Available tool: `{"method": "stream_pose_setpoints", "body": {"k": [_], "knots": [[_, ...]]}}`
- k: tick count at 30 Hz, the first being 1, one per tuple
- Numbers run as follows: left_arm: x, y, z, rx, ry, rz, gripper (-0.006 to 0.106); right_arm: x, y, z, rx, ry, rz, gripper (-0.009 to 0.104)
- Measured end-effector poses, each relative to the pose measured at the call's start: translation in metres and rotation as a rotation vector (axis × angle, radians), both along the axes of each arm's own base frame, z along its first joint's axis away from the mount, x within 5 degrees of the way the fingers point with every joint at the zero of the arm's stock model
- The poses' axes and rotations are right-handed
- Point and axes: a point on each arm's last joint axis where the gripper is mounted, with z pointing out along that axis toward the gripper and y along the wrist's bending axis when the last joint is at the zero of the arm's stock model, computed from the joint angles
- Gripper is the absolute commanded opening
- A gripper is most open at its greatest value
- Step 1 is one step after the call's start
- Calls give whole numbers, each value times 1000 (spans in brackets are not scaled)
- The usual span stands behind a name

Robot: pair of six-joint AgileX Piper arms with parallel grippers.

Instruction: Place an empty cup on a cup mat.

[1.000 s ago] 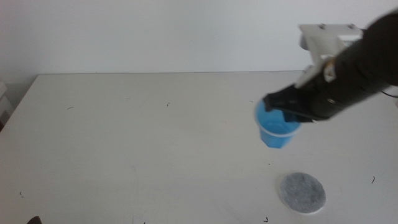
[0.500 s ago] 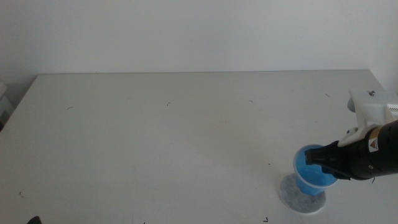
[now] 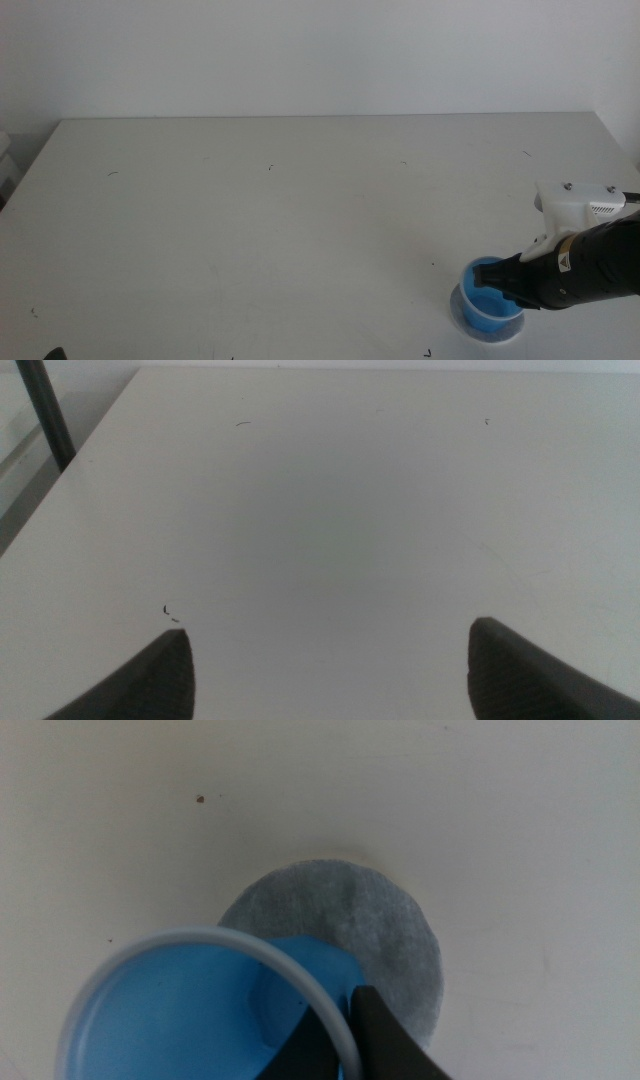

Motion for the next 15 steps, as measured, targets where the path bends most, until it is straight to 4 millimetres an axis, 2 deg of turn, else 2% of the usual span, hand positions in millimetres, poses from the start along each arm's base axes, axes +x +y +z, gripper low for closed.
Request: {"method": "stream_pose_setpoints", "body": {"k": [5,10,15], "knots": [[0,0,0,0,0,0,105,2,1,-2,2,-1,-1,0],[0,0,0,0,0,0,105,2,1,-3,-3,-1,3,17],[0,0,0,0,0,0,105,2,0,-2,-3,-2,3,44]]}}
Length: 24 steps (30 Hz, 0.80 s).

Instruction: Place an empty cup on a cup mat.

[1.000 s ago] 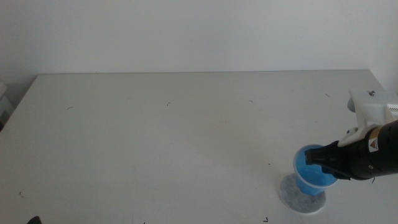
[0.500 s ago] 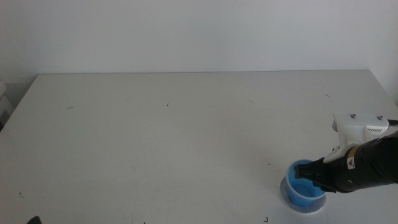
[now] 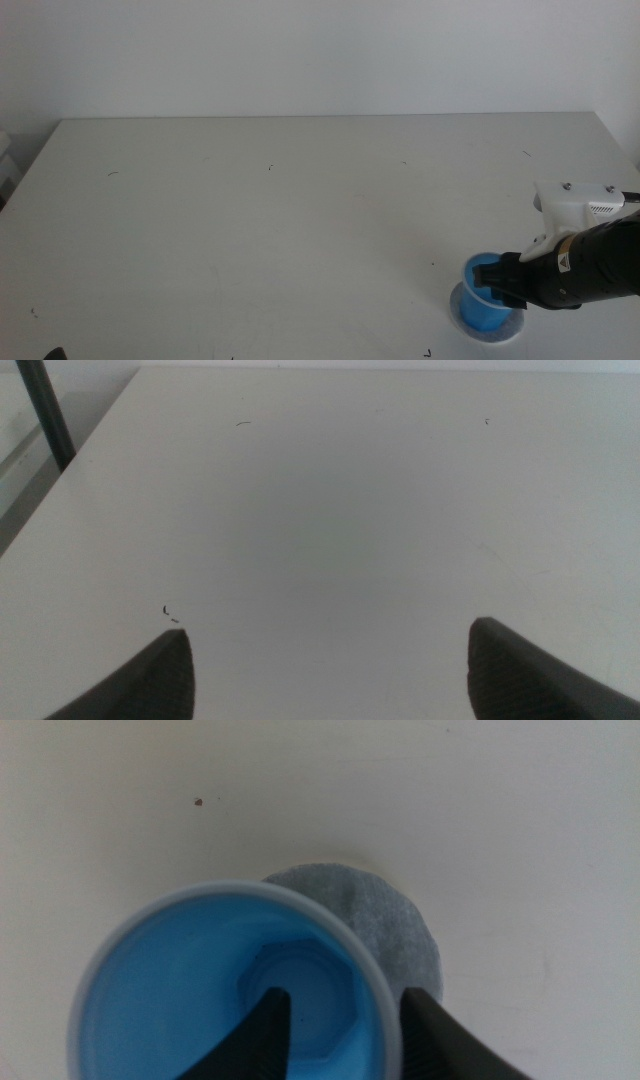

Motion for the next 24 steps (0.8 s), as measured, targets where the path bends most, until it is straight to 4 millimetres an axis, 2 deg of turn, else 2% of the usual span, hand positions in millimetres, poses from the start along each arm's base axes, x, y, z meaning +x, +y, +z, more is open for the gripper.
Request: {"method": "stream_pose_setpoints", "body": {"k": [5,8,13,17,21,24], "knots": [[0,0,0,0,0,0,105,-4,-2,14,17,-46,1,72],[0,0,0,0,0,0,105,-10,-5,31,39,-104,1,80],[0,0,0,0,0,0,105,-25,-13,76,69,-229,1,81],[0,0,0,0,0,0,105,-48,-27,119,81,-380,4,80],[0,0,0,0,0,0,105,-74,-45,145,106,-503,-39,79],[0,0,0,0,0,0,105,-94,-61,152,108,-572,-77,79]]}}
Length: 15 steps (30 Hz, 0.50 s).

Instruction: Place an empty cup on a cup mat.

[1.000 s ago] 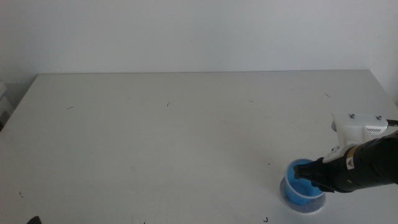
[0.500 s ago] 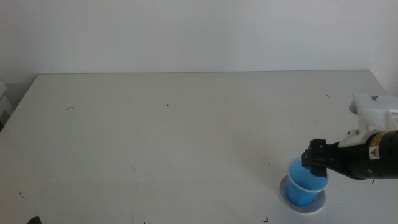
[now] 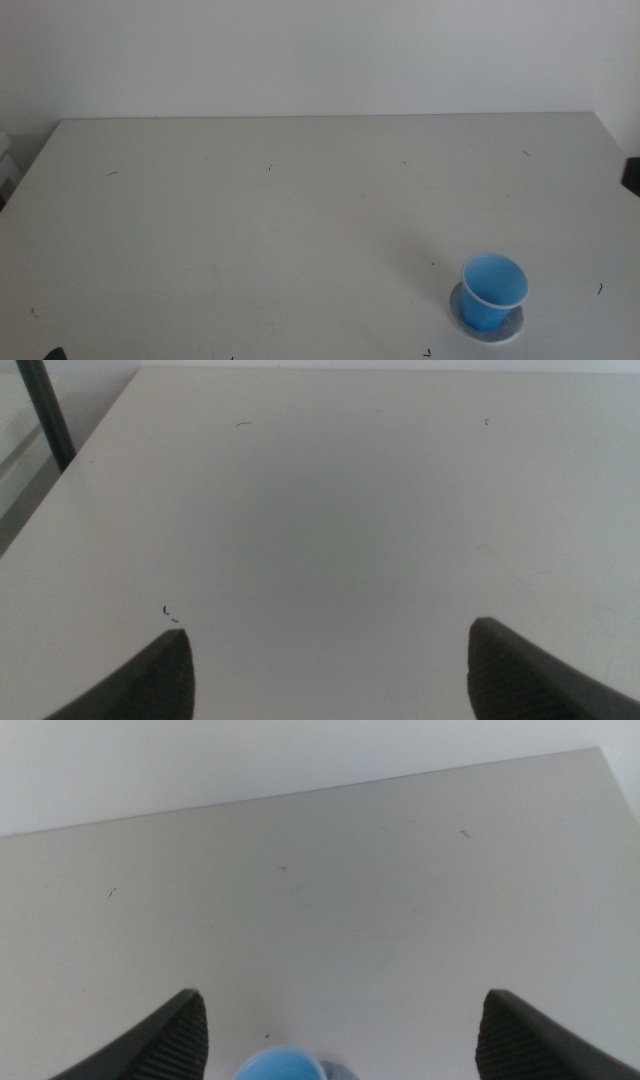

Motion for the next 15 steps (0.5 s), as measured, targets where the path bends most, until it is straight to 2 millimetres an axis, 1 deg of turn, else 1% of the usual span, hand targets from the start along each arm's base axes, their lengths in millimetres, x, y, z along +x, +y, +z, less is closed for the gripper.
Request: {"method": "stream_pose_setpoints", "body": {"k": [1,3,6,9,10,13,15], "knots": [[0,0,0,0,0,0,105,-9,-7,0,-2,-27,-19,79],[0,0,0,0,0,0,105,-21,-15,-6,-21,-50,-39,79],[0,0,0,0,0,0,105,-45,-27,-21,-48,-105,-75,79],[0,0,0,0,0,0,105,-62,-31,-42,-91,-168,-64,79],[0,0,0,0,0,0,105,-70,-31,-53,-135,-242,-39,79],[0,0,0,0,0,0,105,-80,-32,-69,-210,-354,-5,79],[0,0,0,0,0,0,105,-83,-32,-82,-250,-395,10,79]]}}
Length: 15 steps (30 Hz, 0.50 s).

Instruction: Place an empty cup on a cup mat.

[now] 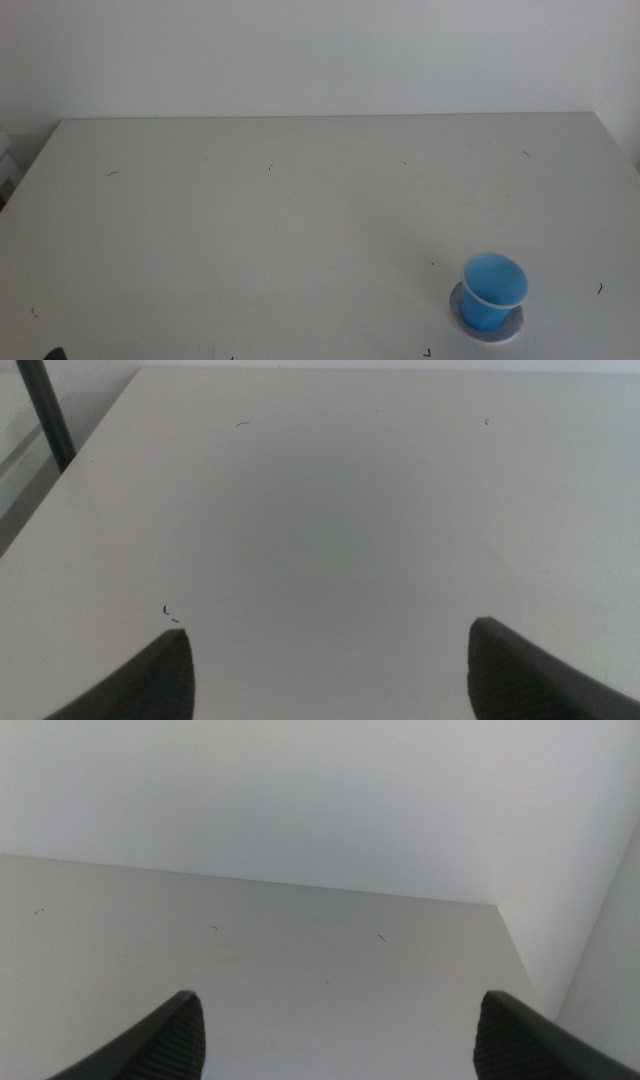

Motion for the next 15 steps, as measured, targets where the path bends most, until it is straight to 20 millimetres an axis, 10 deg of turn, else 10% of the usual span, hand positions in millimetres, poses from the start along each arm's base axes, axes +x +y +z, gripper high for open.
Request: {"method": "stream_pose_setpoints", "body": {"k": [15], "knots": [[0,0,0,0,0,0,105,-5,-1,-78,-72,57,5,79]]}}
